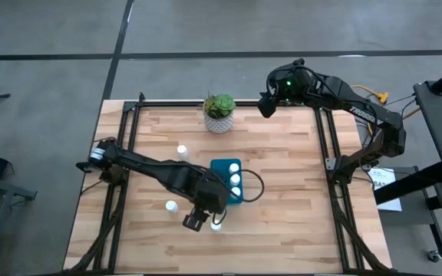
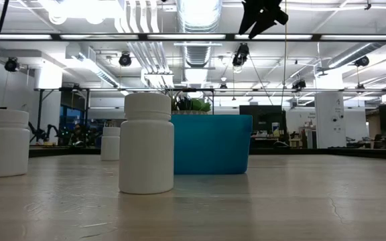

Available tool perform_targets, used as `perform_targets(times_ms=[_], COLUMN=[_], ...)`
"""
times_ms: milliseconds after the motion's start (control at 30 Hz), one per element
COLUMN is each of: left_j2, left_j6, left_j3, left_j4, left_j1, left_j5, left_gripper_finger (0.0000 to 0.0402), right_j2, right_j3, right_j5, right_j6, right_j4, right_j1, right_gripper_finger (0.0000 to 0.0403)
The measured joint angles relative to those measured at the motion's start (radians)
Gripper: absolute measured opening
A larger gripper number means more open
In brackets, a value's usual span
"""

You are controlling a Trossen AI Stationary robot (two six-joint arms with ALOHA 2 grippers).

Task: Pick and place pill bottles into a basket
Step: Put the white medicine bottle into the blue bin

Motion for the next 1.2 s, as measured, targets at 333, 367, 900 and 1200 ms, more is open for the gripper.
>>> perform_targets(times_ms=[333, 367, 900, 1200], left_j2=[0.023, 0.022, 0.016, 0.02], left_j6=[0.002, 0.004, 0.085, 0.081], left_j3=[0.0, 0.0, -0.021, -0.053], left_j4=[0.021, 0.024, 0.032, 0.096], left_j1=[0.0, 0.0, -0.024, -0.047], left_j5=[-0.009, -0.019, -0.025, -0.029], left_gripper_finger=[0.0219, 0.0219, 0.0219, 0.0219], right_j2=[-0.003, -0.003, -0.004, -0.008], right_j3=[0.0, 0.0, 0.002, 0.002], right_j5=[-0.023, -0.024, -0.131, -0.131], right_j6=[0.009, 0.016, 0.146, 0.144], right_j4=[0.001, 0.001, 0.002, 0.001], right_j1=[0.0, 0.0, 0.042, 0.086], right_gripper_finger=[0.0219, 0.0219, 0.0219, 0.0219])
